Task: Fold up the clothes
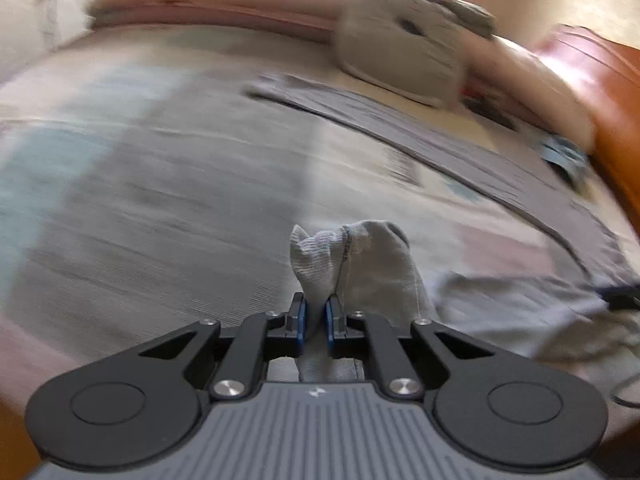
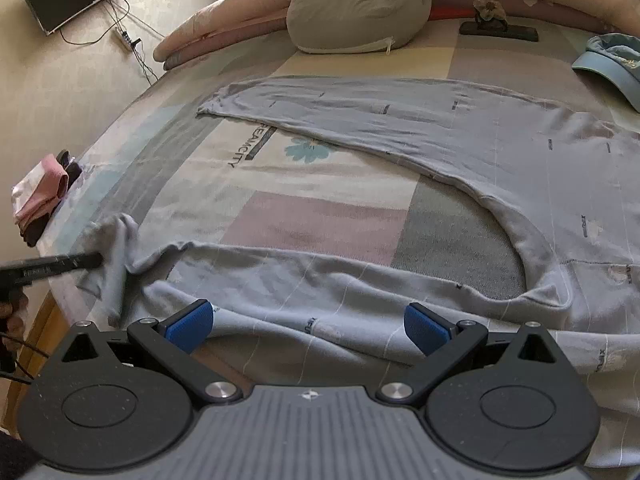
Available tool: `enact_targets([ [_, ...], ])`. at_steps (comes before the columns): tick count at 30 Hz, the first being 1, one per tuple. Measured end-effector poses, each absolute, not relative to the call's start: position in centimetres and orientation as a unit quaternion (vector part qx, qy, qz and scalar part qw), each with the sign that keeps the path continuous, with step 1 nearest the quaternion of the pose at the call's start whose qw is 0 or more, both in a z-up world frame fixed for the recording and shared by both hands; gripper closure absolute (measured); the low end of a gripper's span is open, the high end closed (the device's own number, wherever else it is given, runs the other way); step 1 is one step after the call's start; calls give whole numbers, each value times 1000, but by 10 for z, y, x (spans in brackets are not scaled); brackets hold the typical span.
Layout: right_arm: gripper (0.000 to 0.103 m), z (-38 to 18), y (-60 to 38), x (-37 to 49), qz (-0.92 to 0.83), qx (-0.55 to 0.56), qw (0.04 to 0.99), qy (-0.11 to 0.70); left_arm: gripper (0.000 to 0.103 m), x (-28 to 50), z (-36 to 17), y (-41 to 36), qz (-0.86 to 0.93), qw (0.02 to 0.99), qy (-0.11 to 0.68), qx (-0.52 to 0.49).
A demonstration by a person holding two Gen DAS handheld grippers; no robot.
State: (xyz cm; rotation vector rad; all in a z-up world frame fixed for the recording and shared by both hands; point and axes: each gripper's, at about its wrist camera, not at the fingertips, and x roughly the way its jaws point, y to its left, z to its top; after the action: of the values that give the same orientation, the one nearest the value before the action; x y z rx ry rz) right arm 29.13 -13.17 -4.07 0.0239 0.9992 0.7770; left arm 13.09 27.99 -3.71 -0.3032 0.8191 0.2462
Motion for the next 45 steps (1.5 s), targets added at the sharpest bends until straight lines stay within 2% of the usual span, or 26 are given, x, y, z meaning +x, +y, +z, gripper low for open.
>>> enact_targets([
  [8,0,-37,-125,293,365,9,807,464,95,134,-43,344,183,878,414,-154],
  [11,0,-37,-123,294,360,9,809,465,102,138,-47,351,197,871,426,-145],
  [17,0,-37,-118,296,352,11,812,466,100,130,-37,376,240,867,409,-155],
  [20,0,-38,-115,297,354,10,810,467,99,122,-32,377,232,867,396,-192],
  [22,0,-39,-113,298,355,9,809,468,96,116,-34,372,214,864,391,-233],
  [25,0,-41,-112,300,359,12,807,469,80,101,-46,361,194,846,380,-319],
  [32,0,-43,-119,304,363,21,804,471,68,59,-94,345,208,776,328,-497],
  [35,0,-43,-123,306,360,20,804,473,61,55,-104,348,206,772,284,-530],
  [38,0,-41,-127,306,360,23,806,470,60,63,-107,352,205,778,263,-532],
  [42,0,-41,-132,306,355,24,808,469,60,72,-114,356,209,786,236,-532],
  [43,0,-41,-133,306,355,25,808,469,64,74,-114,355,212,789,234,-528],
  [44,0,-41,-134,306,352,26,809,469,76,77,-113,353,219,792,237,-517],
  [45,0,-42,-135,305,351,27,810,470,82,79,-111,350,232,797,247,-500],
])
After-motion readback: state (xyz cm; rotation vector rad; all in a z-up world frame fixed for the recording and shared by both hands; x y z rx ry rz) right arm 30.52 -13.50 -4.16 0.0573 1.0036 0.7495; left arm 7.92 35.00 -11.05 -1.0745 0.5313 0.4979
